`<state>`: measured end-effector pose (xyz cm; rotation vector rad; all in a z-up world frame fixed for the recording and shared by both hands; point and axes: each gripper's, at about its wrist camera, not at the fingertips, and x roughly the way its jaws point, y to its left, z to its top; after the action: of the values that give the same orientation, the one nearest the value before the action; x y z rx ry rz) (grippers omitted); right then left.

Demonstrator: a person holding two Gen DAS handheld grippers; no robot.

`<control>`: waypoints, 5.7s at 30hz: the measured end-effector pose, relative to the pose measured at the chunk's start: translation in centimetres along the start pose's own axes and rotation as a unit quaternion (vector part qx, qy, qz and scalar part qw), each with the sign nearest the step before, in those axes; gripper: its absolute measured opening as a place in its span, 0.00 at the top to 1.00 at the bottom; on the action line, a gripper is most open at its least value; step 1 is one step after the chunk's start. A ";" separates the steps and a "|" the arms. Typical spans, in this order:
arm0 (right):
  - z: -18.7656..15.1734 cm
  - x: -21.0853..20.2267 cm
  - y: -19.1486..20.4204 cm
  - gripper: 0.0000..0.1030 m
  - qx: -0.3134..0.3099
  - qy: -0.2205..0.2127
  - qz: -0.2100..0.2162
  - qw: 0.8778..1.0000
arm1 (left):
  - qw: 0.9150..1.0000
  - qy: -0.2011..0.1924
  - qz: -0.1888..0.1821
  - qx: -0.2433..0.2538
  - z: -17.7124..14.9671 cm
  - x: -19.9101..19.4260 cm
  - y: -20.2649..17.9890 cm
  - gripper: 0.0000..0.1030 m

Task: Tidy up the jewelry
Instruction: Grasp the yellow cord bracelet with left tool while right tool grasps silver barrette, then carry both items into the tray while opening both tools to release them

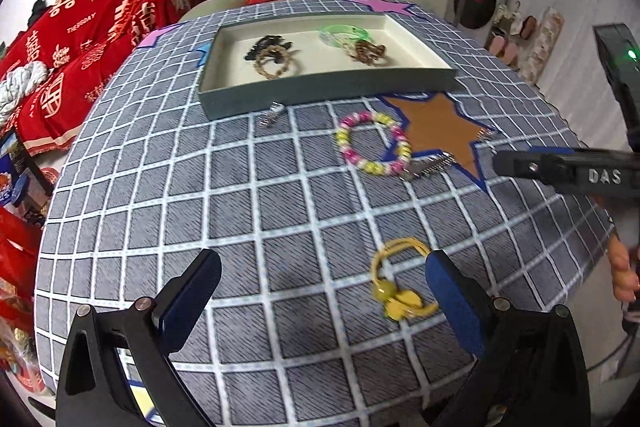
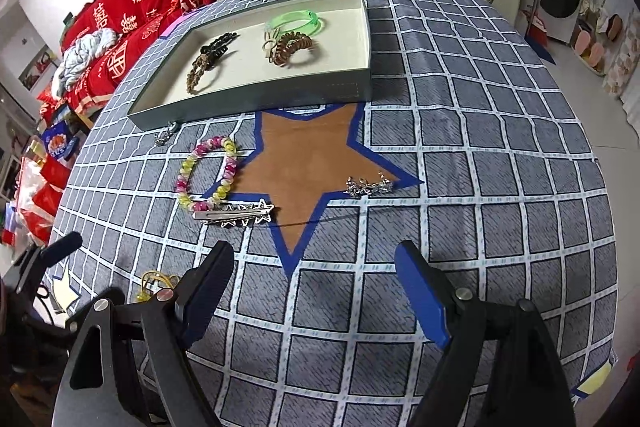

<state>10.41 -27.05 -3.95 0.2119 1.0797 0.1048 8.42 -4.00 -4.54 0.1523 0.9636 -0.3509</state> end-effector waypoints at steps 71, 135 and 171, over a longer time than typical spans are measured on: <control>-0.4 0.9 7.4 0.88 -0.175 0.019 0.061 0.982 | 0.998 0.003 -0.049 -0.029 -0.8 -0.6 -0.7 0.87; 1.1 -2.2 3.3 0.87 -0.042 -0.021 0.079 0.996 | 0.999 0.039 -0.007 -0.019 0.2 4.8 -1.4 0.87; 11.0 -1.4 3.0 0.87 -0.042 -0.054 0.059 0.996 | 0.998 -0.060 -0.010 -0.026 15.1 0.9 3.9 0.87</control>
<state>19.58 -25.67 2.91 0.2039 0.9528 0.2415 22.03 -4.80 3.18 0.0748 0.8558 -0.3487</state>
